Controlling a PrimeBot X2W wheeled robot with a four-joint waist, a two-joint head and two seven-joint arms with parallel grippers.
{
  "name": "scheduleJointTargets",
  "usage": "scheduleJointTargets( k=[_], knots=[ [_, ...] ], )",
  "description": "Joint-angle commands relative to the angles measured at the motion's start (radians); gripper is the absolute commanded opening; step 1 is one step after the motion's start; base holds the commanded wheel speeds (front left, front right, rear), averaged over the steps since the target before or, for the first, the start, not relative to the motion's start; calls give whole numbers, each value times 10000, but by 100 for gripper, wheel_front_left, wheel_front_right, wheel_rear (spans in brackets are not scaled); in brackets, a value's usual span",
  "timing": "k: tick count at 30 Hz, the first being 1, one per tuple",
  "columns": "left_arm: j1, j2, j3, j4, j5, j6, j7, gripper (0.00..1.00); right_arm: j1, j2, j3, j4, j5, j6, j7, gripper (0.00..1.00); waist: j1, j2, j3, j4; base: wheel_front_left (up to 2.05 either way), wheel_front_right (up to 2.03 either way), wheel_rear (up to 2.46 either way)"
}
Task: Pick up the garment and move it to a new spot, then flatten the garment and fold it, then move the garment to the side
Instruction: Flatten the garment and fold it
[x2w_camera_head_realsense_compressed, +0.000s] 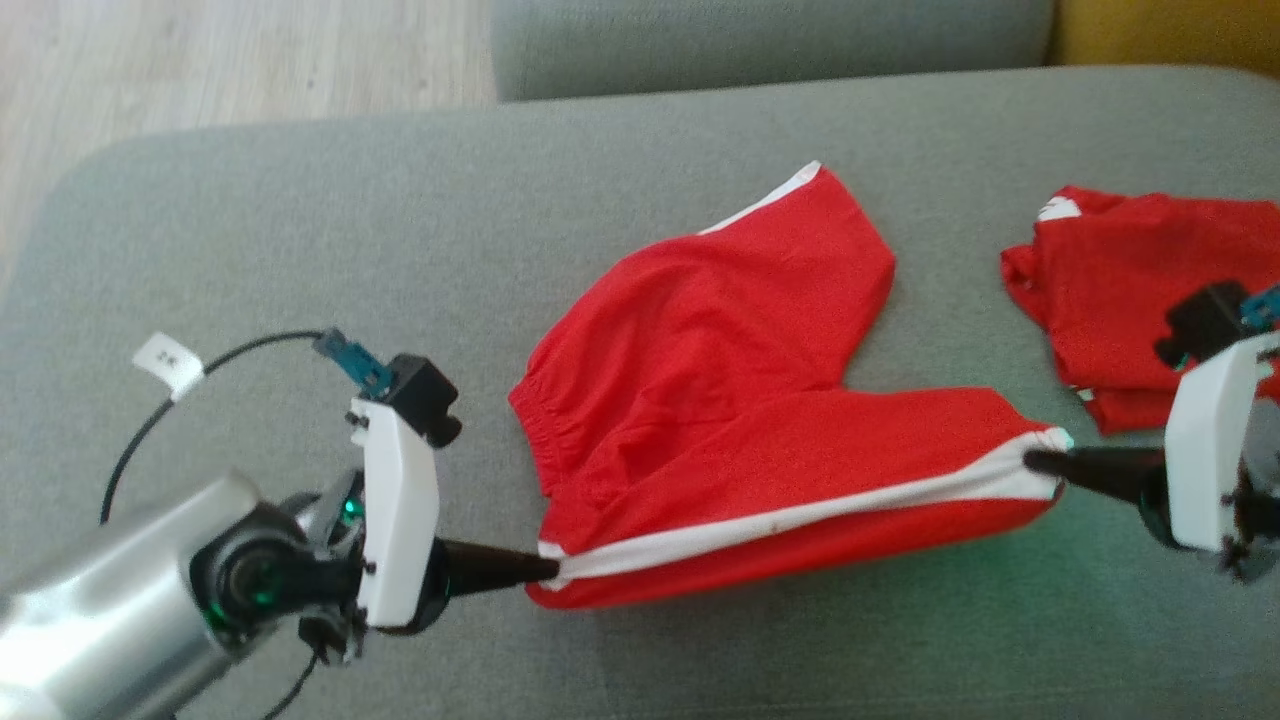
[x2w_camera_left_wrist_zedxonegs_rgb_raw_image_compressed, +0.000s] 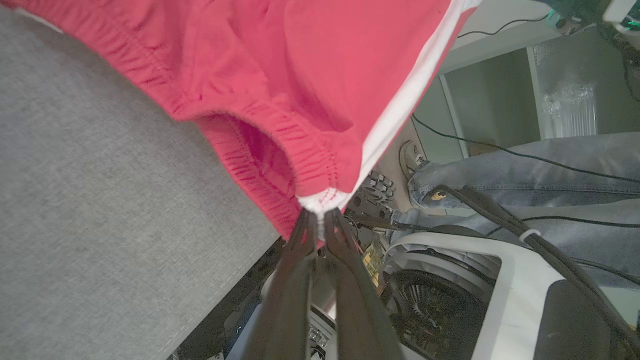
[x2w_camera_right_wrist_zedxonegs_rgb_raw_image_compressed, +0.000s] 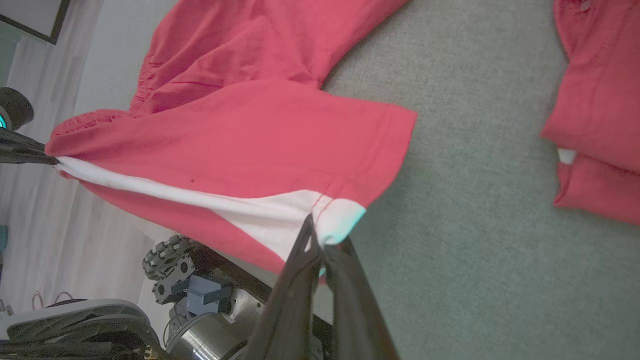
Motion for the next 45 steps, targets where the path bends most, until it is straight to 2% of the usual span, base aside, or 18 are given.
scheduleJointTargets(
  k=[1, 5, 10, 12, 19, 27, 34, 35, 36, 37, 38, 45],
  knots=[
    [-815, 422, 711, -183, -83, 21, -4, 0, -315, -450, -385, -171, 109, -7, 131, 0, 1, -1, 316, 168, 0, 0, 0],
    [-1459, 283, 1062, 174, -657, -43, 557, 0, -1095, -132, -902, 369, 815, -7, 1092, 0, 1, -1, 1020, 529, 0, 0, 0],
    [-2409, -36, 1405, 876, -1032, -73, 1177, 0, -2452, 436, -1165, 1639, 1245, -7, 2273, 0, 1, -1, 1754, 958, 0, 0, 0],
    [-2594, -137, 1465, 1018, -1068, -67, 1253, 0, -2762, 594, -1198, 1928, 1254, -7, 2434, 0, 1, -1, 1893, 1039, 0, 0, 0],
    [-3752, -809, 1912, 2040, -1167, -71, 1417, 0, -4845, 1777, -1271, 4209, 1081, -7, 3381, 0, 1, -1, 2905, 1585, 0, 0, 0],
    [-4789, -1436, 2134, 3231, -922, -133, 1430, 0, -6934, 3178, -1238, 6470, 472, -7, 3876, 0, 1, -1, 3850, 1933, 0, 0, 0],
    [-5128, -1864, 2047, 3969, -731, -211, 1509, 0, -7848, 4019, -1160, 7794, -55, -7, 3892, 0, 1, -1, 4146, 1986, 0, 0, 0],
    [-5152, -1909, 2036, 4054, -698, -223, 1499, 0, -7925, 4114, -1168, 7937, -119, -7, 3822, 30, 1, -1, 4158, 1976, 0, 0, 0],
    [-5168, -1949, 2026, 4133, -666, -236, 1483, 35, -7985, 4209, -1193, 8055, -171, -7, 3707, 82, 1, -1, 4157, 1964, 0, 0, 0],
    [-5174, -1984, 2027, 4213, -630, -249, 1434, 91, -8008, 4312, -1219, 8151, -198, -7, 3604, 100, 1, -1, 4130, 1946, 0, 0, 0],
    [-5170, -2015, 2026, 4293, -590, -262, 1380, 100, -8009, 4404, -1246, 8209, -212, -7, 3513, 100, 1, -1, 4084, 1925, 0, 0, 0],
    [-4995, -1895, 2023, 4503, -277, -330, 984, 100, -7458, 4651, -1673, 8028, -23, -7, 2403, 100, 1, -1, 3302, 1692, 0, 0, 0]
  ],
)
